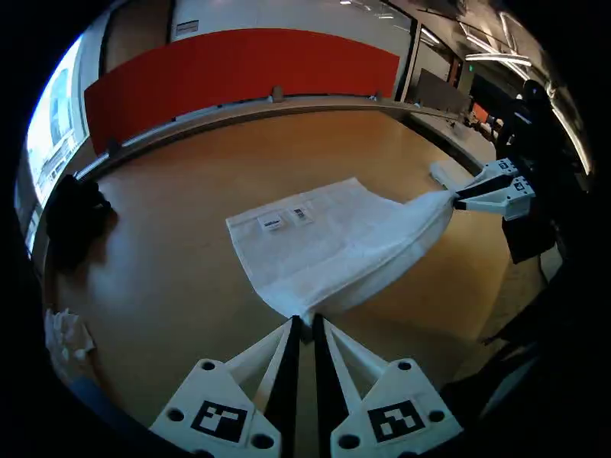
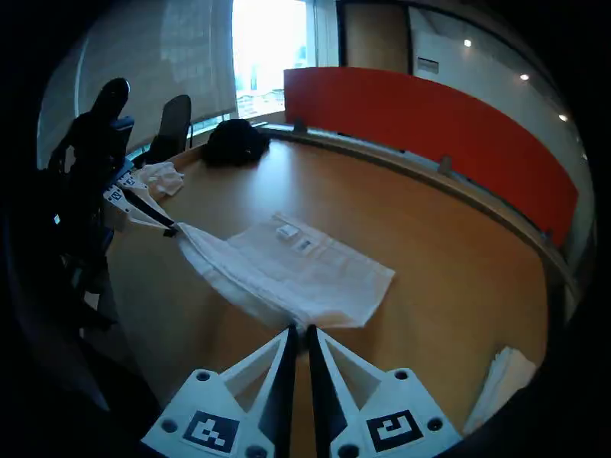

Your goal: Fold towel

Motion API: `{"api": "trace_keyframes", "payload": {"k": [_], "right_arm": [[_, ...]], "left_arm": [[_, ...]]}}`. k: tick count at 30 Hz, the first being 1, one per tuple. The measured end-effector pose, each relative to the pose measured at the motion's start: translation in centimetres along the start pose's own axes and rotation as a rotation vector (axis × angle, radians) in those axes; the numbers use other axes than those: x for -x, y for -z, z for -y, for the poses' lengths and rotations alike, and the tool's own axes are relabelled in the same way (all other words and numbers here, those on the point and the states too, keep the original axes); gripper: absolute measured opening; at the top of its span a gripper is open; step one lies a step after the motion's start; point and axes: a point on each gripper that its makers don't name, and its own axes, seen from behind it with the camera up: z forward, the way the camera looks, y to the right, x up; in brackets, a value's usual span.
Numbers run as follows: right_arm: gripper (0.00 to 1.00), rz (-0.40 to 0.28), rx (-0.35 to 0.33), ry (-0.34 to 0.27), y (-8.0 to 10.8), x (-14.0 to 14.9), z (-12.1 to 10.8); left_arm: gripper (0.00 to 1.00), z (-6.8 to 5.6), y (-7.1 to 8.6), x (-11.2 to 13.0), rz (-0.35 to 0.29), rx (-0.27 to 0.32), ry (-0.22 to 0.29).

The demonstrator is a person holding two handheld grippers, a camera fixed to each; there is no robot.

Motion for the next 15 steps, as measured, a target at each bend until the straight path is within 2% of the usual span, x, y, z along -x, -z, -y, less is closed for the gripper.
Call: {"api": "trace_keyframes", "payload": {"k": [15], "right_arm": [[0.11, 0.004, -0.014, 0.001, 1.8, -0.6, 1.1]], "left_arm": [[0.13, -1.0, 2.3, 0.2, 0.01, 0.015, 0.029]]}}
